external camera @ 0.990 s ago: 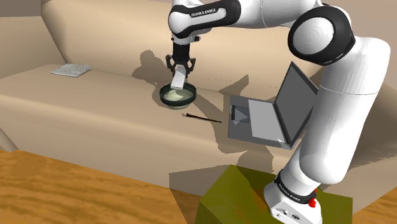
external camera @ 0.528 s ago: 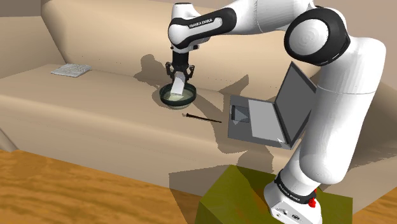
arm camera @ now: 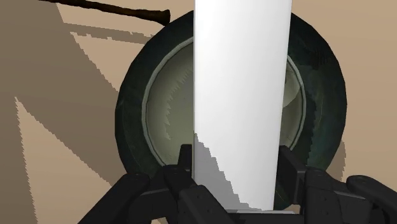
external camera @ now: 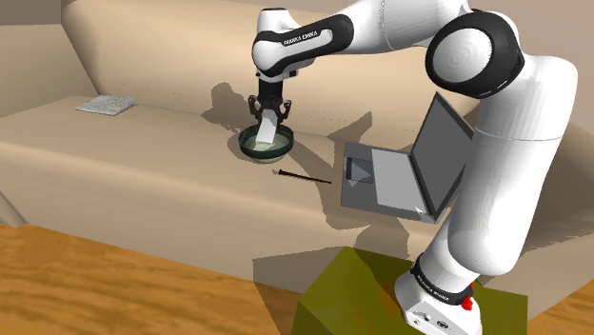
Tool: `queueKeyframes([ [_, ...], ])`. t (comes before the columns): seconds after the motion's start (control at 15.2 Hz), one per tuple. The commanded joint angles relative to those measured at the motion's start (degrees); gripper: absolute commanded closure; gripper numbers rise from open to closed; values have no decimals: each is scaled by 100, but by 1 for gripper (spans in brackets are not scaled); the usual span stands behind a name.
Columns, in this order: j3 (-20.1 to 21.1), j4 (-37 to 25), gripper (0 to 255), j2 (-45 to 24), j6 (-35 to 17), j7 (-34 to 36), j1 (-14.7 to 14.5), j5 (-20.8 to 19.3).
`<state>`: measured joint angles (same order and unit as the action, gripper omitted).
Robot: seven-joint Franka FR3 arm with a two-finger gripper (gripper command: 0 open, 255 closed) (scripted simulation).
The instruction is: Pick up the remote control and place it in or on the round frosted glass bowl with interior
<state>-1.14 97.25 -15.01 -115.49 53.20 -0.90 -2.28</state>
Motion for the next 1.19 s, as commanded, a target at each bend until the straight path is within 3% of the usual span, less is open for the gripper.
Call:
queueKeyframes([
  [0.0,0,0,0,1,-1,0,0,0],
  [0.33,0,1,0,2,-2,0,0,0],
  [0.59,8,-503,0,166,666,-4,-15,4],
  [1.12,8,-503,0,166,666,-4,-15,4],
])
